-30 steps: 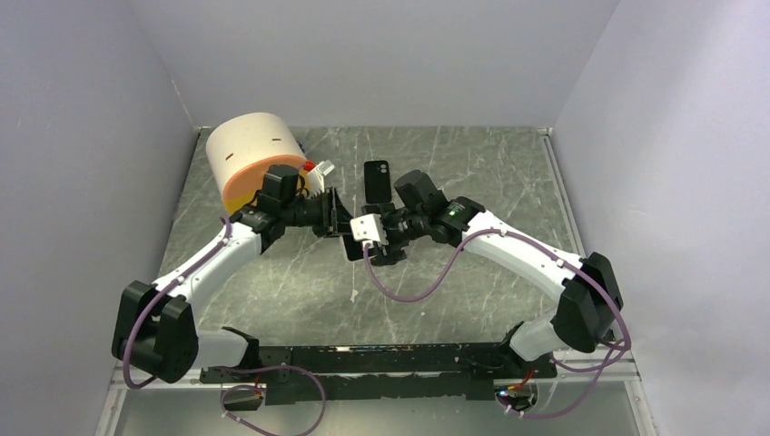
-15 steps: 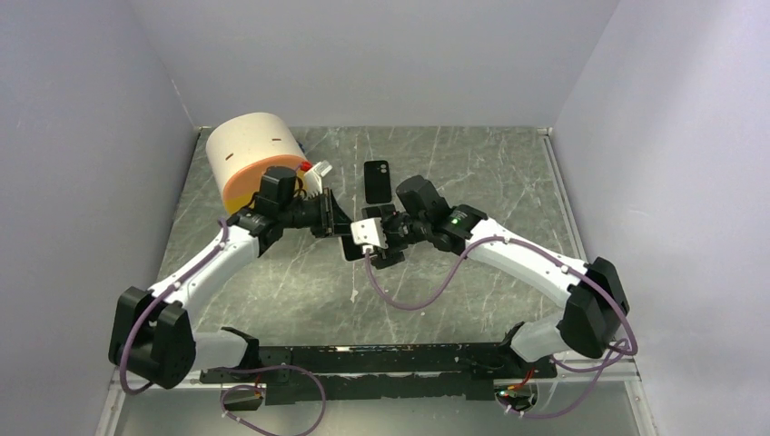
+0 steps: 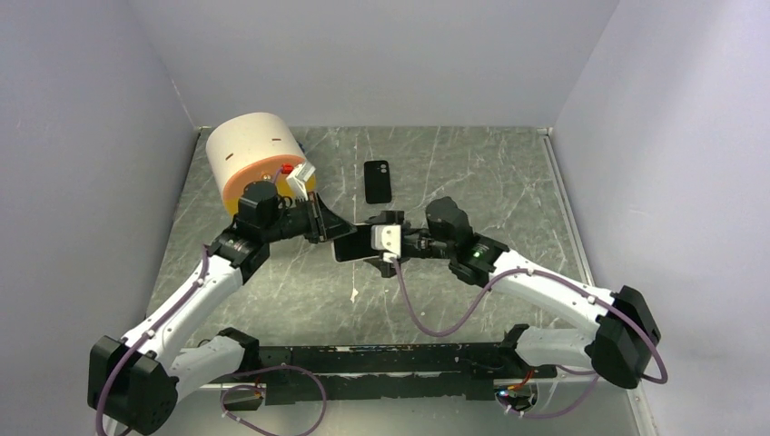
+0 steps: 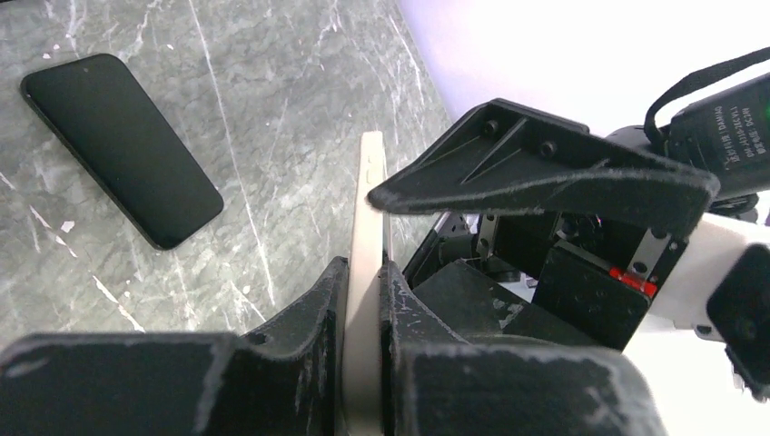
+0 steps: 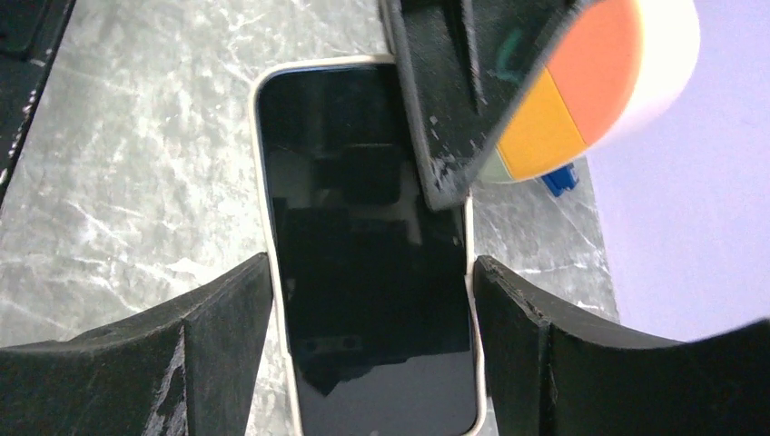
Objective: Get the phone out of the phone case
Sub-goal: Pick up the phone at the center of the board.
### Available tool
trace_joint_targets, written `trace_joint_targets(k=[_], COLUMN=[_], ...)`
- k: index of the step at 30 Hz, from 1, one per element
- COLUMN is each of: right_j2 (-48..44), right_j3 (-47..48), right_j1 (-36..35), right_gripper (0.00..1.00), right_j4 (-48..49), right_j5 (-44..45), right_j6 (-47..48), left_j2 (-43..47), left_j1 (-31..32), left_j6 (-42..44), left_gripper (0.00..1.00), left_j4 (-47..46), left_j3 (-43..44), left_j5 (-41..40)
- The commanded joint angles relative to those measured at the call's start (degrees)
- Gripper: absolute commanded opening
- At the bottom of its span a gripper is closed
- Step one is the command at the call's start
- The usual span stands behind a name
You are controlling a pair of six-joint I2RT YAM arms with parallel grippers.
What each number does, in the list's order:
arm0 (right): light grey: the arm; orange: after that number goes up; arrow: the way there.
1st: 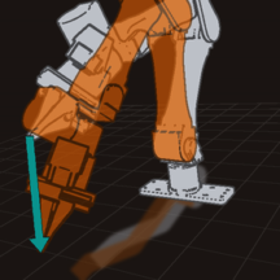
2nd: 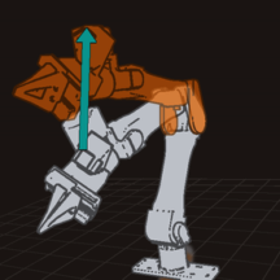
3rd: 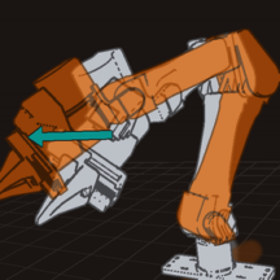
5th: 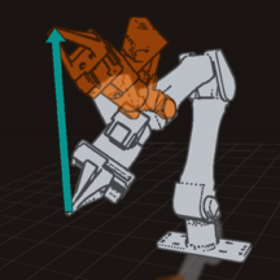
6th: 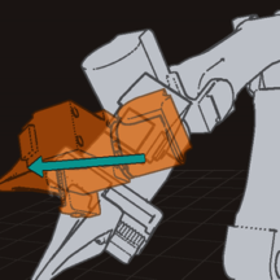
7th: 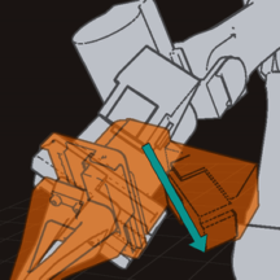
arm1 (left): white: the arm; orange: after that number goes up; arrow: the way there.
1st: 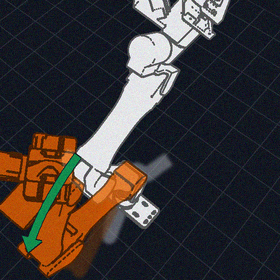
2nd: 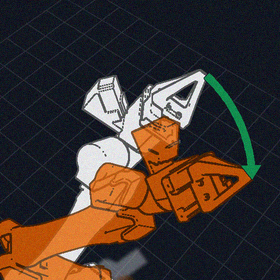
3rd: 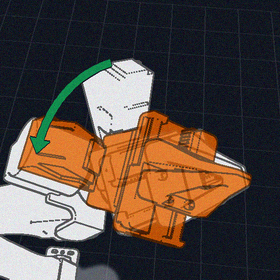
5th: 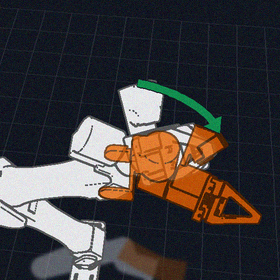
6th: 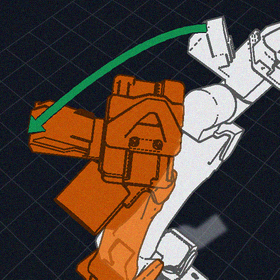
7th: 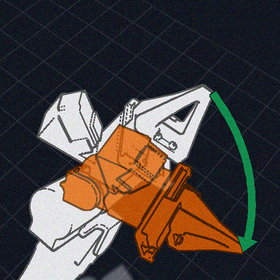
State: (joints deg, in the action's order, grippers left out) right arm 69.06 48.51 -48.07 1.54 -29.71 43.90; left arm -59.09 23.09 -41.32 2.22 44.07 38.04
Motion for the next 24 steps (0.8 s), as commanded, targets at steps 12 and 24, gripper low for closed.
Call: trace_joint_targets(k=[12,24], right_j2=[-3.88,-3.04], right_j3=[-1.76,-8.88], right_j1=[6.69,16.03], right_gripper=[0.99,0.99], right_j4=[5.26,22.99], right_j5=[5.05,-18.16], right_j6=[-10.06,-42.77], left_j2=[3.42,7.19], left_j1=[-1.82,-2.62], left_j6=[6.94,11.29], left_gripper=[0.02,0.03], left_j4=[6.92,6.96], left_j3=[5.00,5.60], left_j5=[-2.32,1.08])
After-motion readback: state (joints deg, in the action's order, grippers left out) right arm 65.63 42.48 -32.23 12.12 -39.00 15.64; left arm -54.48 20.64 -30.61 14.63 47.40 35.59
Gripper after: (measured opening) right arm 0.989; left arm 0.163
